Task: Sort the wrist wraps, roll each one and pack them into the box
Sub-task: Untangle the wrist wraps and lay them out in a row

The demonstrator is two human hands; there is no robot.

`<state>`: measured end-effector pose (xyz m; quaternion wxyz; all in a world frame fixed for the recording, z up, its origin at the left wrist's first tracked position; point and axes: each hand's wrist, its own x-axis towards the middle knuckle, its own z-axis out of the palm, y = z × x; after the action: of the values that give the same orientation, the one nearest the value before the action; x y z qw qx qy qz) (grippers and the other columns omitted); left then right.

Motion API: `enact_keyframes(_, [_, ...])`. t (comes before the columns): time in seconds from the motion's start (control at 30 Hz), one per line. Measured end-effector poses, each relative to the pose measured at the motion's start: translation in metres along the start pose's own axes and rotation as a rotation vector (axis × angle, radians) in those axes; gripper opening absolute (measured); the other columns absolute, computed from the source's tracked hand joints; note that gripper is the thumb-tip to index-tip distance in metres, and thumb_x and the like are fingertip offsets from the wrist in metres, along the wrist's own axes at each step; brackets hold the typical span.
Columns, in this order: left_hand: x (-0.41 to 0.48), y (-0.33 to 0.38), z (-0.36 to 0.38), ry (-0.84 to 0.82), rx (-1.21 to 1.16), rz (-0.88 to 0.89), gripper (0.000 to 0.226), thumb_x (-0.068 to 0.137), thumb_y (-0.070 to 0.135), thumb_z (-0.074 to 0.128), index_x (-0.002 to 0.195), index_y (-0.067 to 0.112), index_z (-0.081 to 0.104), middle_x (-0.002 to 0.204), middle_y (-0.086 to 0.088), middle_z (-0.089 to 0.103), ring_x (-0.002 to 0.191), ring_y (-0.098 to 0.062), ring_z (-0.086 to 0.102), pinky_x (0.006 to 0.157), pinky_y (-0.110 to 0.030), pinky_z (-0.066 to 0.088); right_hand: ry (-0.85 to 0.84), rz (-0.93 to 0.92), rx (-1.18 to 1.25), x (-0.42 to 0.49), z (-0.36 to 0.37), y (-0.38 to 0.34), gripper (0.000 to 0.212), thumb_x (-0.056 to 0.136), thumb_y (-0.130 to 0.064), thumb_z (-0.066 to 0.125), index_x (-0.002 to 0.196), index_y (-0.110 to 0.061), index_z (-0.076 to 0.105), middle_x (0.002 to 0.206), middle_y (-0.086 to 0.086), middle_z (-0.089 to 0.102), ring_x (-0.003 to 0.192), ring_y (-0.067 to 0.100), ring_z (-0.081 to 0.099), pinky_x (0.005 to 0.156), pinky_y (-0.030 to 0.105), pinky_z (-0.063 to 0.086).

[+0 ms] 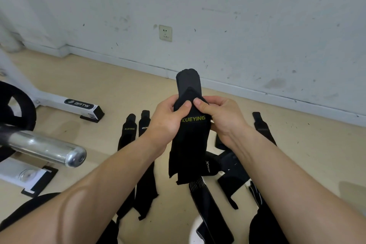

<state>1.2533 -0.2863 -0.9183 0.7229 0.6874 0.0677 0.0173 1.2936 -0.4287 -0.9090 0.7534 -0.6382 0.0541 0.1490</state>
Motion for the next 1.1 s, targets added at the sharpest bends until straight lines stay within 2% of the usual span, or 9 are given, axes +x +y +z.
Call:
enact_keyframes(0.07, [-0.001,-0.003,0.0,0.039,0.053,0.012,0.017,0.108,0.017,0.053,0.112,0.017,0.07,0.106,-0.01,0.078,0.099,-0.022,0.075,0.085,-0.03,0.059,0.054,0.003,-0.004,-0.001,0.005,0.004,0.034,0.077,-0.023,0.089,0.099,-0.005,0.071,0.088,0.011,0.074,0.074,0.021,0.073,0.074,0.039,0.062])
enact_keyframes(0.13, [-0.003,-0.005,0.002,0.088,0.093,0.02,0.019,0.109,0.019,0.05,0.106,0.02,0.069,0.104,-0.009,0.077,0.098,-0.023,0.075,0.086,-0.033,0.059,0.179,-0.085,-0.234,0.0,0.008,0.007,0.043,0.071,-0.039,0.092,0.088,-0.013,0.062,0.084,0.003,0.067,0.072,0.017,0.067,0.068,0.037,0.057])
enact_keyframes(0.23, [-0.002,-0.007,0.003,0.167,0.089,-0.001,0.022,0.11,0.021,0.048,0.108,0.017,0.07,0.103,-0.006,0.077,0.099,-0.023,0.074,0.091,-0.036,0.059,0.228,-0.202,-0.5,-0.004,0.015,0.011,0.048,0.079,-0.058,0.078,0.094,-0.019,0.054,0.085,-0.007,0.058,0.076,0.012,0.058,0.066,0.028,0.044])
enact_keyframes(0.33, [-0.002,-0.008,0.003,0.195,0.042,-0.021,0.026,0.11,0.022,0.047,0.119,0.012,0.07,0.107,-0.006,0.078,0.101,-0.021,0.075,0.093,-0.037,0.059,-0.015,-0.144,-0.333,-0.005,0.025,0.02,0.035,0.098,-0.054,0.058,0.106,-0.02,0.062,0.101,-0.001,0.071,0.095,0.017,0.069,0.084,0.034,0.055])
enact_keyframes(0.43, [-0.001,-0.01,-0.002,0.25,-0.041,-0.048,0.026,0.11,0.023,0.048,0.122,0.012,0.068,0.111,-0.008,0.077,0.105,-0.025,0.074,0.096,-0.045,0.059,-0.09,-0.117,-0.265,-0.005,0.027,0.027,0.033,0.102,-0.047,0.054,0.113,-0.017,0.063,0.11,0.005,0.072,0.102,0.019,0.071,0.096,0.043,0.056])
enact_keyframes(0.63, [0.003,-0.009,-0.018,0.289,-0.263,-0.129,0.023,0.106,0.024,0.058,0.123,0.01,0.066,0.114,-0.014,0.076,0.106,-0.033,0.074,0.094,-0.05,0.06,-0.102,-0.194,-0.452,-0.009,0.031,0.05,0.025,0.105,-0.039,0.049,0.111,-0.018,0.062,0.105,0.003,0.072,0.098,0.021,0.069,0.093,0.051,0.055])
enact_keyframes(0.73, [0.002,-0.015,-0.02,0.214,-0.117,-0.158,0.034,0.098,0.012,0.069,0.13,0.011,0.058,0.118,-0.011,0.074,0.108,-0.028,0.073,0.1,-0.047,0.058,-0.036,-0.215,-0.444,-0.011,0.03,0.051,0.024,0.105,-0.034,0.052,0.106,-0.013,0.064,0.098,0.006,0.072,0.093,0.023,0.069,0.089,0.049,0.056])
enact_keyframes(0.87, [0.005,-0.022,-0.027,0.262,-0.006,-0.133,0.03,0.1,0.008,0.064,0.129,0.013,0.057,0.118,-0.008,0.072,0.108,-0.025,0.072,0.098,-0.046,0.059,-0.151,-0.091,-0.328,-0.015,0.026,0.056,0.029,0.101,-0.039,0.06,0.105,-0.014,0.073,0.098,0.006,0.078,0.092,0.024,0.075,0.091,0.047,0.059])
enact_keyframes(1.1, [0.031,-0.042,-0.061,0.468,-0.229,-0.245,0.032,0.102,0.012,0.063,0.134,0.013,0.061,0.12,-0.009,0.073,0.109,-0.03,0.071,0.096,-0.051,0.059,-0.516,0.298,-0.408,-0.024,0.002,0.09,0.033,0.092,-0.04,0.072,0.117,-0.018,0.071,0.111,0.001,0.078,0.102,0.018,0.074,0.093,0.033,0.058])
